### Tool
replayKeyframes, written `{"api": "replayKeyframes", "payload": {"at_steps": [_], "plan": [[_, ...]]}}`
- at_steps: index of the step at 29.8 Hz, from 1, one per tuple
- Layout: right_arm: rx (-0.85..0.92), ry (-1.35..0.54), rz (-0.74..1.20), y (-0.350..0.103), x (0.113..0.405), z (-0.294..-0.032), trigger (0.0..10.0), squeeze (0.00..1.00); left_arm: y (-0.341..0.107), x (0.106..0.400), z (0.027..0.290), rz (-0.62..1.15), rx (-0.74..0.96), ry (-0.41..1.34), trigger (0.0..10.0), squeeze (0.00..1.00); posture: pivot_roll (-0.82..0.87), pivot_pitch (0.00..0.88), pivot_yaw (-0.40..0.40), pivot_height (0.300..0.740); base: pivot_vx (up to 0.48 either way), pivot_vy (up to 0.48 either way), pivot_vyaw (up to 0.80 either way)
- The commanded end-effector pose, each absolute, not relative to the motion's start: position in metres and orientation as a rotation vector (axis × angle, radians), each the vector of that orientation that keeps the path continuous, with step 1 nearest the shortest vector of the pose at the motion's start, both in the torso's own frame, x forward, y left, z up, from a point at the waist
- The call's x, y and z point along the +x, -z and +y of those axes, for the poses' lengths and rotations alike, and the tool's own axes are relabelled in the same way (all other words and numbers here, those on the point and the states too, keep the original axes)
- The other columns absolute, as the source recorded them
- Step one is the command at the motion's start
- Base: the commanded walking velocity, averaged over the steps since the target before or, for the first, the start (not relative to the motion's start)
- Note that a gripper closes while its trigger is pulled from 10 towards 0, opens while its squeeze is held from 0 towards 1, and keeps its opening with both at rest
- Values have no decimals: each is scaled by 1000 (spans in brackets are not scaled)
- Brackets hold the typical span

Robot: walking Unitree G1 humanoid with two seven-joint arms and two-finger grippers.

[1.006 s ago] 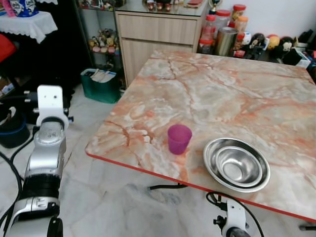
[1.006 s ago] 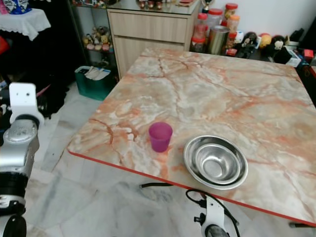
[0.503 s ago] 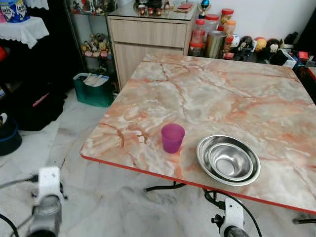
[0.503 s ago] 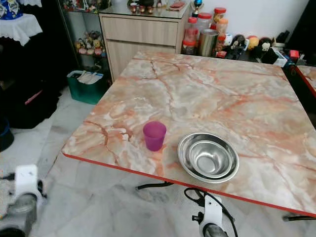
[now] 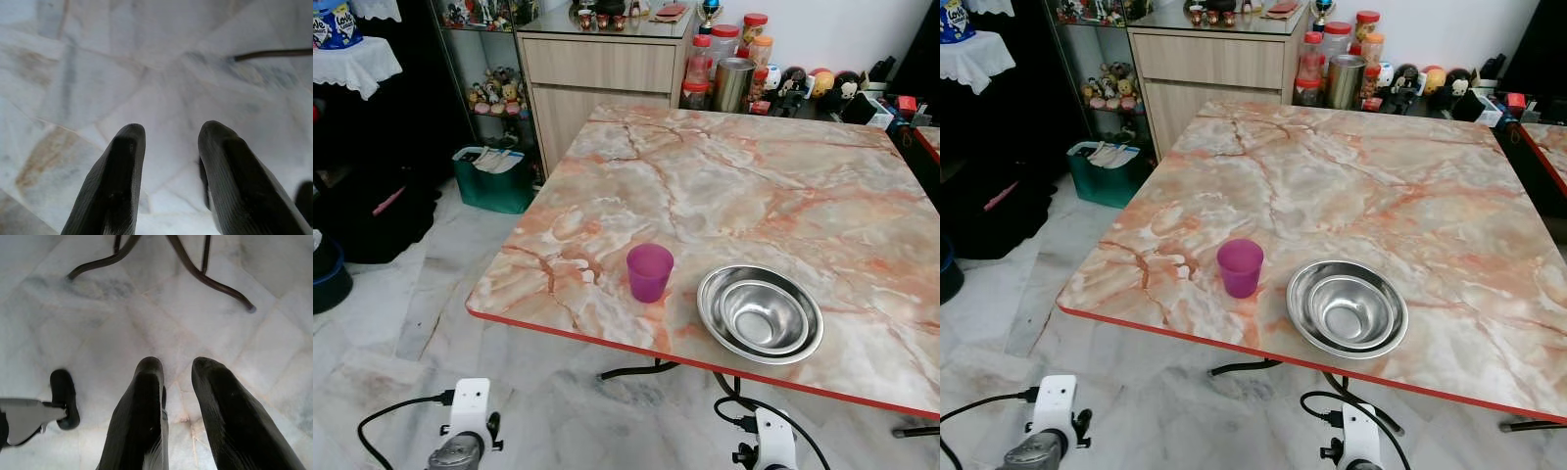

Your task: Setting the table

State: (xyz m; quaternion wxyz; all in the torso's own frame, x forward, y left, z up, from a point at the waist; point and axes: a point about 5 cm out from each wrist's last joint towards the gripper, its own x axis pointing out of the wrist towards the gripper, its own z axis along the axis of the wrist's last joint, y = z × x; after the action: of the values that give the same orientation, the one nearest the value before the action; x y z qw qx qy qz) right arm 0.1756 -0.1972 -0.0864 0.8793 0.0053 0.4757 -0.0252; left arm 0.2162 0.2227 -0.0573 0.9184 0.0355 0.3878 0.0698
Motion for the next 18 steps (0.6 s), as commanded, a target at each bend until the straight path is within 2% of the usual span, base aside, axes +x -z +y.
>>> {"api": "replayKeyframes", "payload": {"at_steps": [1,9,13,18], "plan": [[-18,6,983,85,177,-198,10000,0,61,212,220,821,56,-149,10000,0,84,0,-7,728,0,0,0],[25,47,961,85,177,-198,10000,0,68,204,213,848,14,-169,10000,0,66,0,-8,728,0,0,0],[-10,52,986,86,174,-205,10000,0,69,205,204,840,6,-163,10000,0,83,0,-44,728,0,0,0],[-1,52,982,86,172,-206,10000,0,72,201,202,856,40,-142,10000,0,52,0,-22,728,0,-54,-125]]}}
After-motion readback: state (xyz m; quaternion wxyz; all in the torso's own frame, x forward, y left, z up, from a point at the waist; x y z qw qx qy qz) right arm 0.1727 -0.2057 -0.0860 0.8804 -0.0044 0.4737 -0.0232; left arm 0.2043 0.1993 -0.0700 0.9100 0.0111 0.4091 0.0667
